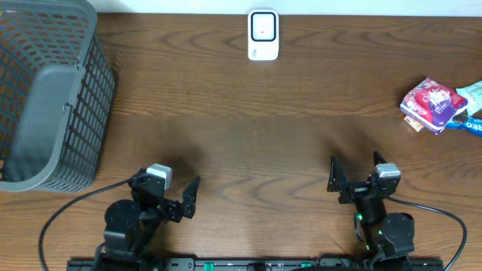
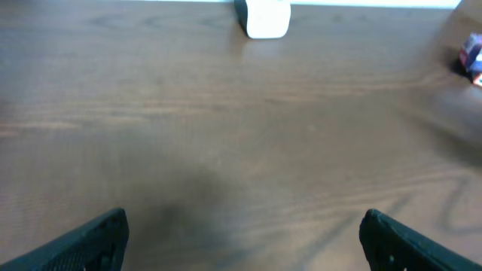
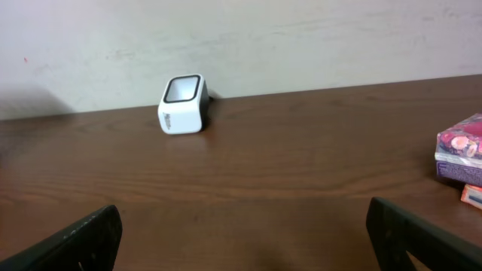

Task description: Scan the item barcode

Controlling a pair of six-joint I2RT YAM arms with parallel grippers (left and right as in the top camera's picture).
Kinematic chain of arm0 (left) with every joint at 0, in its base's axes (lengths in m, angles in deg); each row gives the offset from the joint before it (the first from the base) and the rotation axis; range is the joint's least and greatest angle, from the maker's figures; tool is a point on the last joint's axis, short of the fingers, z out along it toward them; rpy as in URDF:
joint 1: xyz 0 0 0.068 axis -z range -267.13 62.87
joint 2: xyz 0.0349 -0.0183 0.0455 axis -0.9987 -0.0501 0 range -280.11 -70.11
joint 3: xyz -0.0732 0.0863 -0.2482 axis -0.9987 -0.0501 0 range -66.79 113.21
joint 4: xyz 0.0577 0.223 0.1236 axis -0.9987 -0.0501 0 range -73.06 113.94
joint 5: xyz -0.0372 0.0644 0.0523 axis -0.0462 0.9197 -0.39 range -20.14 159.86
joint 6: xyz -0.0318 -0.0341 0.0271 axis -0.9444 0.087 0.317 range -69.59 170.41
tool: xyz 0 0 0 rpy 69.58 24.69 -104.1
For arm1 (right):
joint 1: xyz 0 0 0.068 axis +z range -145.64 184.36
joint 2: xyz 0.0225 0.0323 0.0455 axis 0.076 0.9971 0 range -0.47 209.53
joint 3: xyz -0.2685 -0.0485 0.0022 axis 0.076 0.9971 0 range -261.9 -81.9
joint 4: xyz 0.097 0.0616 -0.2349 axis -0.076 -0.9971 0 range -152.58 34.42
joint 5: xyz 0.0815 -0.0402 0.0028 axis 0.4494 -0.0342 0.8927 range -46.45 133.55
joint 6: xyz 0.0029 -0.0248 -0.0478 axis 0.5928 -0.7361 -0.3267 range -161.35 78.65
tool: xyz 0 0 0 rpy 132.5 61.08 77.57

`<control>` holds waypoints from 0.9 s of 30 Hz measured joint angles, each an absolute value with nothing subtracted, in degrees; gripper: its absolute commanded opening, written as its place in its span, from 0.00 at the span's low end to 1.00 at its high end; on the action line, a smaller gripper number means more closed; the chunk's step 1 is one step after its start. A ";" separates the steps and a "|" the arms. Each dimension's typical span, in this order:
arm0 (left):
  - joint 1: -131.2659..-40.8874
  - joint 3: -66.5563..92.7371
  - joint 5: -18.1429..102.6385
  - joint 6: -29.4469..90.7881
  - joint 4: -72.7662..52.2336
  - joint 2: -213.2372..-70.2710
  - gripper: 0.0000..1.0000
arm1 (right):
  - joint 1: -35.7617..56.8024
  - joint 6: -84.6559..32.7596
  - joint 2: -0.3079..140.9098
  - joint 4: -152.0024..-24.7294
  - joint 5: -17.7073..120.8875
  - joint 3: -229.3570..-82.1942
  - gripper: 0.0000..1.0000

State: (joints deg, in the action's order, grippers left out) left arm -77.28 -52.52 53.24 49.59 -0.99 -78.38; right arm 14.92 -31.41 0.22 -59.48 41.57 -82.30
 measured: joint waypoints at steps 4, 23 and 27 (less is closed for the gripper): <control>-77.28 -59.76 53.24 50.07 8.98 -75.58 0.98 | 14.92 -31.41 0.22 -59.48 41.57 -82.30 0.99; -77.28 -66.43 55.14 56.84 28.89 -70.62 0.98 | 14.92 -31.41 0.22 -59.53 41.59 -82.30 0.99; -77.43 -65.94 56.50 59.27 23.69 -70.77 0.98 | 14.92 -31.43 0.19 -59.50 41.59 -82.30 0.99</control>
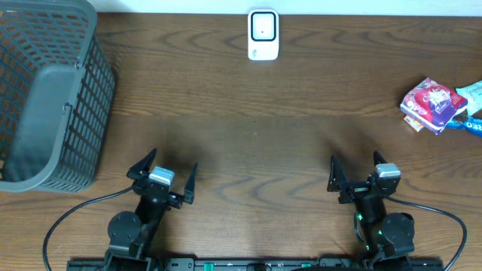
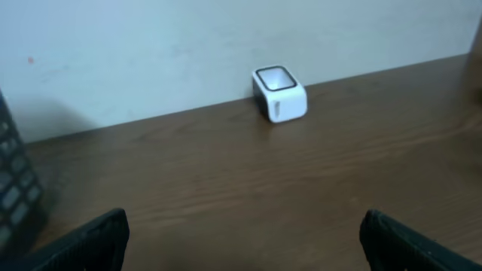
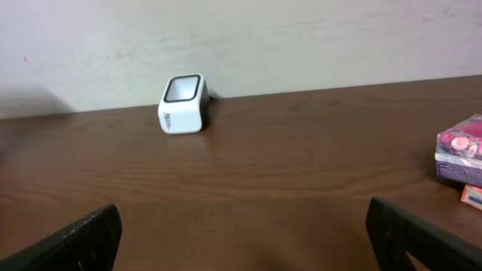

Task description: Scan the item barcode

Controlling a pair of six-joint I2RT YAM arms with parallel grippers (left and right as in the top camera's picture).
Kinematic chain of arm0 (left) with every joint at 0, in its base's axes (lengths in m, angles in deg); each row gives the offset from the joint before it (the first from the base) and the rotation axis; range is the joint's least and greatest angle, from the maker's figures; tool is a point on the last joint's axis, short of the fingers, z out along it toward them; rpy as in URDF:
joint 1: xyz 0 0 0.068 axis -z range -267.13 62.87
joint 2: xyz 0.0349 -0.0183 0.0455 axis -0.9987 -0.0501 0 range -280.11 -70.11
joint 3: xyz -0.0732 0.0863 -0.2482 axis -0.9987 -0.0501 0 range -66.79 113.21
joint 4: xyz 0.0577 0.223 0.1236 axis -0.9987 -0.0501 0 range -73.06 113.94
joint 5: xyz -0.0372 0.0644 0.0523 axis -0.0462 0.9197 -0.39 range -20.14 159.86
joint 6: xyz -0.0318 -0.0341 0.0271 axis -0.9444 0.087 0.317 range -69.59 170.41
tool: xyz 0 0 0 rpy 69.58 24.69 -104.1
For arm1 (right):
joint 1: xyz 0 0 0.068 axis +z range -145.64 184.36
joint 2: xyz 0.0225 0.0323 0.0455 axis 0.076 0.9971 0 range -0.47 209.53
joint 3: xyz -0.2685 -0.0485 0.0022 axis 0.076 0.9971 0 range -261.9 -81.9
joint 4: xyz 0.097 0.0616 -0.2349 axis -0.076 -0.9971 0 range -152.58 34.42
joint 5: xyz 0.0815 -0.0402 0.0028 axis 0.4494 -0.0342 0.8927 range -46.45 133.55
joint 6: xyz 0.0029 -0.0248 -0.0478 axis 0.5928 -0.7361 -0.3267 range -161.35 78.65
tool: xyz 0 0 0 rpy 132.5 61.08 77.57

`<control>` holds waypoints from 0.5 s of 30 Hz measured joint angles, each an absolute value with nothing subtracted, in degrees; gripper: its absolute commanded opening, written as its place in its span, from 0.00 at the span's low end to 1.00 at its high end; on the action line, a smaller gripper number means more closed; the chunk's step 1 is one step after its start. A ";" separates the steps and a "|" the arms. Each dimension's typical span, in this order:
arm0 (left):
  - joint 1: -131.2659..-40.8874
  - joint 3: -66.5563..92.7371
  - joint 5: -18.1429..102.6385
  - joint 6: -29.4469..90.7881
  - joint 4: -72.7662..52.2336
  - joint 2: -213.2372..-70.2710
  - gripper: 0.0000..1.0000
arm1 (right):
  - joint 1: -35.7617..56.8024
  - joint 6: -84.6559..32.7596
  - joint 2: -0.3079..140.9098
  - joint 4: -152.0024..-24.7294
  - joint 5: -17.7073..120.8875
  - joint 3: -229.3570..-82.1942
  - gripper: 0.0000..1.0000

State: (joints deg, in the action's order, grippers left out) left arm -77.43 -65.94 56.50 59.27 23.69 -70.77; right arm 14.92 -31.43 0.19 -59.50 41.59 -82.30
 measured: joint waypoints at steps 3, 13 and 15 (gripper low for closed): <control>-78.61 -65.84 56.74 59.47 23.45 -70.73 0.98 | 14.92 -31.43 0.19 -59.48 41.57 -82.30 0.99; -85.24 -65.57 61.83 44.95 22.40 -70.73 0.98 | 14.92 -31.43 0.19 -59.48 41.57 -82.30 0.99; -85.24 -65.55 62.38 44.41 22.36 -70.73 0.98 | 14.92 -31.46 0.19 -59.48 41.59 -82.30 0.99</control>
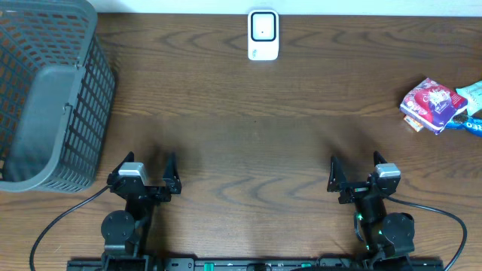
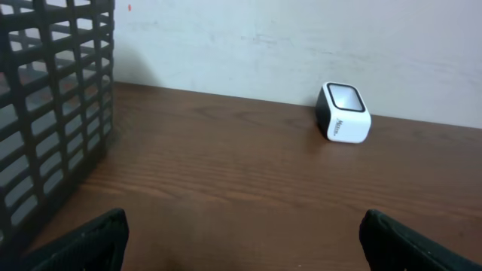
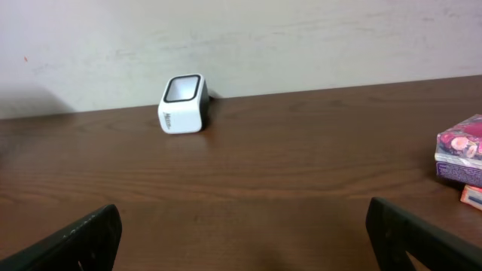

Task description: Scan the item barcode

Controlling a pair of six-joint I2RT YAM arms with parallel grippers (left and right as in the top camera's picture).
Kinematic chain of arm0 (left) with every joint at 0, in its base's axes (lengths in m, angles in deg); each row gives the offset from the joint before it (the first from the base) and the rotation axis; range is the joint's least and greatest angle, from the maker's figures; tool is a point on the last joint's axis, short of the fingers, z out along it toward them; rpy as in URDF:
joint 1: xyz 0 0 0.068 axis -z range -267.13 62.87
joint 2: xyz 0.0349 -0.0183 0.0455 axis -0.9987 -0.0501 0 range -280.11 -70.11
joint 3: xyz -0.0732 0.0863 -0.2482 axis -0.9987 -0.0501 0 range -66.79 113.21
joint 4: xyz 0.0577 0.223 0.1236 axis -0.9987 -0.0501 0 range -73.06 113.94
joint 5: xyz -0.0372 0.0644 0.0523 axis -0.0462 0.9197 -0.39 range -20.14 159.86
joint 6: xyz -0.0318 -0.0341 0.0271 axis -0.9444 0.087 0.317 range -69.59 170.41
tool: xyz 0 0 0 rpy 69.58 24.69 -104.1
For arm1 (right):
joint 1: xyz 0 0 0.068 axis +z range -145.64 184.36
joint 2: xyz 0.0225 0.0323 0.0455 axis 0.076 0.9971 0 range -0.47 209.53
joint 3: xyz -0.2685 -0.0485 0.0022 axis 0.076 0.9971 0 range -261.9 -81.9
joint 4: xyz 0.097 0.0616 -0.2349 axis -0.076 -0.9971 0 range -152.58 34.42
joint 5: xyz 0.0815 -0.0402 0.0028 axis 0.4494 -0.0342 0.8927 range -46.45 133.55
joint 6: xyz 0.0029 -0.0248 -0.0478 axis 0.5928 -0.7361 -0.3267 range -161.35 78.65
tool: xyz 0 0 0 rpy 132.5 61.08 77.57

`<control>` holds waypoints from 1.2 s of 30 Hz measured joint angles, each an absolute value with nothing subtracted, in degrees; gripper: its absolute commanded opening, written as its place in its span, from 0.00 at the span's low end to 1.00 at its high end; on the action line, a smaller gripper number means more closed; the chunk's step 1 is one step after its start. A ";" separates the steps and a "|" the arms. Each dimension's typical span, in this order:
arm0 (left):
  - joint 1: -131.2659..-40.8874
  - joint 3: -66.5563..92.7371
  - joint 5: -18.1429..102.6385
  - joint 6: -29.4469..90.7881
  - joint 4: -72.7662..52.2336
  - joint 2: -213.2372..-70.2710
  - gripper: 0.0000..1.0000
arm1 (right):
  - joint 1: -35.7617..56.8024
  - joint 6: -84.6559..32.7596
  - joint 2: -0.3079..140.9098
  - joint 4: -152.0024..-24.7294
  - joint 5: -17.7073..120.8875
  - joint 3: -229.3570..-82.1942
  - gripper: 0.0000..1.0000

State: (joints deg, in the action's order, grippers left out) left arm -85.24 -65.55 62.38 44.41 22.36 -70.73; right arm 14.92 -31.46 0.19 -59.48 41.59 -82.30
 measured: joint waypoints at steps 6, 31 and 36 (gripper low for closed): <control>-85.21 -65.55 62.55 44.93 22.31 -70.73 0.98 | 14.92 -31.43 0.19 -59.48 41.59 -82.30 0.99; -85.08 -65.55 62.53 52.17 22.33 -70.73 0.98 | 14.92 -31.46 0.19 -59.48 41.59 -82.30 0.99; -85.08 -65.55 62.51 52.17 22.38 -70.73 0.98 | 14.92 -31.46 0.19 -59.48 41.57 -82.30 0.99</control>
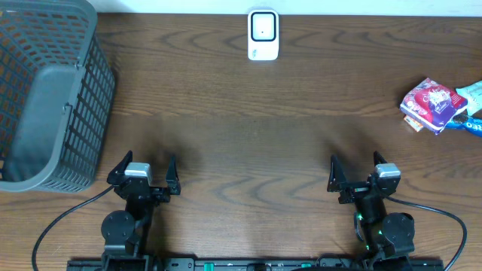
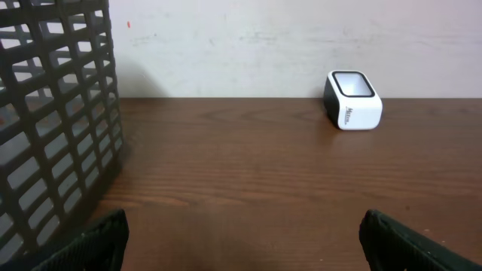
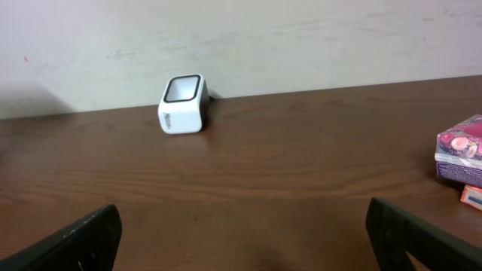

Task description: Scan the item barcode

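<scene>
A white barcode scanner (image 1: 263, 35) with a dark window stands at the table's far edge, also in the left wrist view (image 2: 352, 111) and the right wrist view (image 3: 182, 114). A pink and purple packet (image 1: 429, 105) lies at the far right, partly seen in the right wrist view (image 3: 459, 159). My left gripper (image 1: 143, 169) rests open at the near left, far from both. My right gripper (image 1: 356, 172) rests open at the near right. Nothing is between either pair of fingers.
A dark grey mesh basket (image 1: 47, 90) fills the far left of the table, its wall close on the left in the left wrist view (image 2: 53, 128). More packets (image 1: 474, 109) lie beside the pink one at the right edge. A pale wall rises behind the table.
My left gripper has turned slightly, so the scanner sits a little further right and the table edge level in its view. The right arm and all objects are unchanged.
My left gripper first pointed down and to the right at the table. Then it faced up toward the scanner, later swung left until the basket came into its view, and now sits squared to the back wall. My right gripper stayed still and open throughout.
</scene>
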Controlling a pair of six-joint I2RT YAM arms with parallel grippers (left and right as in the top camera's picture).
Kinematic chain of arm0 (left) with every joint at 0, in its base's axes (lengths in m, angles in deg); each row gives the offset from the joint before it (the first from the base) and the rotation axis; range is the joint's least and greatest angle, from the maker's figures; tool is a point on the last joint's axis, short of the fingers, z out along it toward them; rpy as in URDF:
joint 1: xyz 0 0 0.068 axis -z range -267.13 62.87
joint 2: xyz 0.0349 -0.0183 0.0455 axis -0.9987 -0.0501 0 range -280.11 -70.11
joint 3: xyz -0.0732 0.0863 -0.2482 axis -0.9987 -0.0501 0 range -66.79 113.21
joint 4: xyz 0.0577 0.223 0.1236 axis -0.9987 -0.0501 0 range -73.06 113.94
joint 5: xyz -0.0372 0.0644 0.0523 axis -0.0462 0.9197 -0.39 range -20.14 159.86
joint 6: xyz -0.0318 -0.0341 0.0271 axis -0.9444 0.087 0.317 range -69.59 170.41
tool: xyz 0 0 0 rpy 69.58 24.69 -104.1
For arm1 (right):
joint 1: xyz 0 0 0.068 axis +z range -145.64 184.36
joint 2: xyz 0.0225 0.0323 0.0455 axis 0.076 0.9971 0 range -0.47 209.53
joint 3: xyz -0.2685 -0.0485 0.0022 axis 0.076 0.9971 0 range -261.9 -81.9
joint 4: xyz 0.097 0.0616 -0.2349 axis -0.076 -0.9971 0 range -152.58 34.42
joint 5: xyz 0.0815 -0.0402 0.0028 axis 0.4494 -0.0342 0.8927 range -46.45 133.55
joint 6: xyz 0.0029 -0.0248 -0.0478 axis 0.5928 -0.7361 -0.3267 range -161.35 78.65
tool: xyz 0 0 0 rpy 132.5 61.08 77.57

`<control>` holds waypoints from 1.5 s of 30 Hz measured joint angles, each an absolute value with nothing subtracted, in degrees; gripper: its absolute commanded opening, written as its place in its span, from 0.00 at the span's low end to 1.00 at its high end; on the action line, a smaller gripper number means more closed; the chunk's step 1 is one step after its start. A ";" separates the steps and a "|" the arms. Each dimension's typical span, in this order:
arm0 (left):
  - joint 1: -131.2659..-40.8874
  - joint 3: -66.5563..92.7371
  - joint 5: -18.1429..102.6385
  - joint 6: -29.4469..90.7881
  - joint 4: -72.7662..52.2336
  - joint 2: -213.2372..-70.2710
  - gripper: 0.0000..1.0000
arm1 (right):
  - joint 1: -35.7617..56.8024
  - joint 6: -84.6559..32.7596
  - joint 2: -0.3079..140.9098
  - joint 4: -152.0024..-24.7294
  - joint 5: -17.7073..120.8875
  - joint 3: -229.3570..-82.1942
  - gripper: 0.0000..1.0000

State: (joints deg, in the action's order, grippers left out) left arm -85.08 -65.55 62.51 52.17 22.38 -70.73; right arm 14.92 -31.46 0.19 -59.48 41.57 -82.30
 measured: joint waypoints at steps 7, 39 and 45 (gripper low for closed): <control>-85.08 -65.55 62.51 52.17 22.40 -70.73 0.98 | 14.92 -31.46 0.19 -59.48 41.59 -82.30 0.99; -85.08 -65.55 62.51 48.87 22.40 -70.73 0.98 | 14.92 -31.54 0.19 -59.48 41.59 -82.30 0.99; -85.08 -65.55 62.51 48.87 22.40 -70.73 0.98 | 14.92 -31.54 0.19 -59.48 41.59 -82.30 0.99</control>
State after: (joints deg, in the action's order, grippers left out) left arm -85.08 -65.55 62.51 48.87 22.40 -70.73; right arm 14.92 -31.54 0.19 -59.48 41.59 -82.30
